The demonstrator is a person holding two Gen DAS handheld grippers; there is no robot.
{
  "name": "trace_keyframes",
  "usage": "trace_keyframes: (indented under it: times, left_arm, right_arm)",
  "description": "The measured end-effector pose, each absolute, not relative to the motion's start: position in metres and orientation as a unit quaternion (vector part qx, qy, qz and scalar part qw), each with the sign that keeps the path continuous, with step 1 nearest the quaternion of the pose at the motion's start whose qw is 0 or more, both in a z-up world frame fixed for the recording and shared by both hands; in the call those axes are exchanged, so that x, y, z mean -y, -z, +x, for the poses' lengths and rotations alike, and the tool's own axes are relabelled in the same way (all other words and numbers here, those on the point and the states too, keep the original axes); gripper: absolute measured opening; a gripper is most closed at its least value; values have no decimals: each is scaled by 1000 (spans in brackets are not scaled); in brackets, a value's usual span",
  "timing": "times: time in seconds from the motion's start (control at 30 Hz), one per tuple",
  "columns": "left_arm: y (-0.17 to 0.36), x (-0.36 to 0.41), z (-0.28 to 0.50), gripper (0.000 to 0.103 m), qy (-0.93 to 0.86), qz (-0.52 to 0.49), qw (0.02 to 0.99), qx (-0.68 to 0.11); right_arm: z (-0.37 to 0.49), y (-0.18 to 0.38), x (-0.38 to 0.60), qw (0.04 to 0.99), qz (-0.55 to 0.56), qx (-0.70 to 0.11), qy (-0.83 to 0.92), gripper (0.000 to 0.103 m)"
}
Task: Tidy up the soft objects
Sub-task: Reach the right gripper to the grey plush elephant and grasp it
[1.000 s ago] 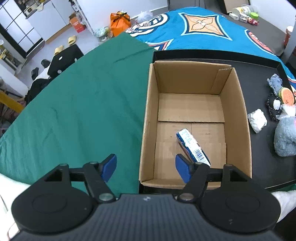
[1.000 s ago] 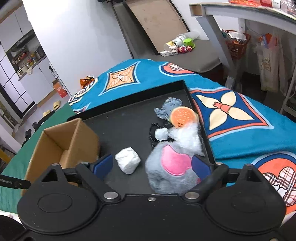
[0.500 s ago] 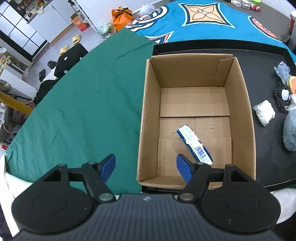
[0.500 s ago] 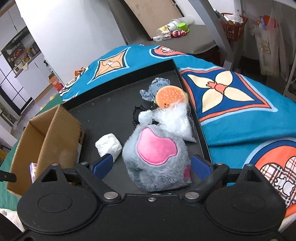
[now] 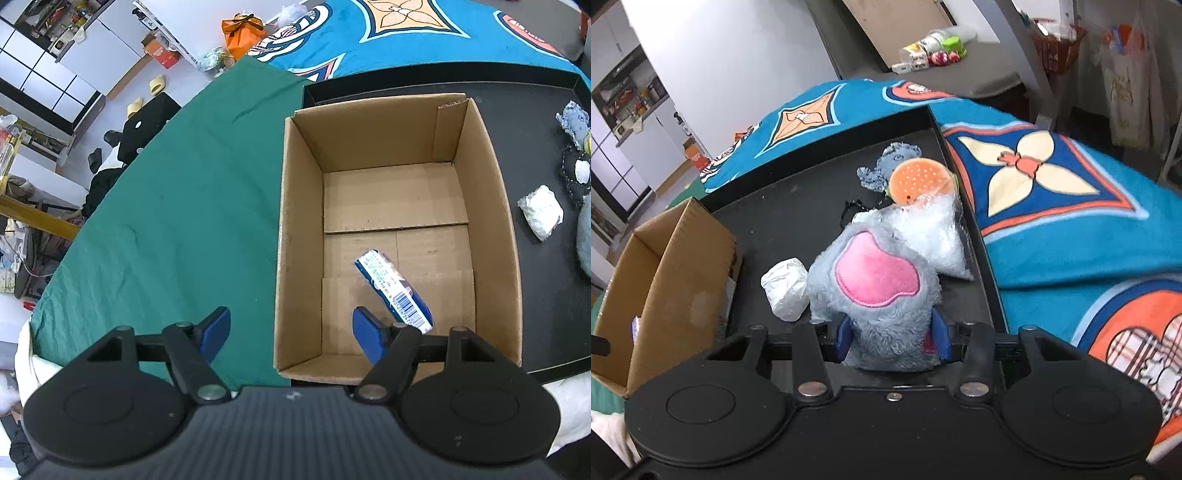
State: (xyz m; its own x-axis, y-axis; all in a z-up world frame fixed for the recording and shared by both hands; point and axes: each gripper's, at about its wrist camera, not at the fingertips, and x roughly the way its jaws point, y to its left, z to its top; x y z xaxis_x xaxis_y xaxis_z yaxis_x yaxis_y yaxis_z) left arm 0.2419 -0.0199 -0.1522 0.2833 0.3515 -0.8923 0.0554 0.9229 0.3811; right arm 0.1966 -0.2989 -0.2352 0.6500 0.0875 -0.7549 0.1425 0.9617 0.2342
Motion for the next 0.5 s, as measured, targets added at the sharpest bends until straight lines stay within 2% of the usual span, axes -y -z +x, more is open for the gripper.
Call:
trace_keyframes:
  times: [0.23,0.5]
  left_arm:
    - [150,15,241,72,-94,157,787,-589]
    - [147,8,238,72,-90,132,796,-584]
  right_arm:
    - [195,234,300,897,139,-418,15,35]
    - [191,220,299,902,141,-408,21,33]
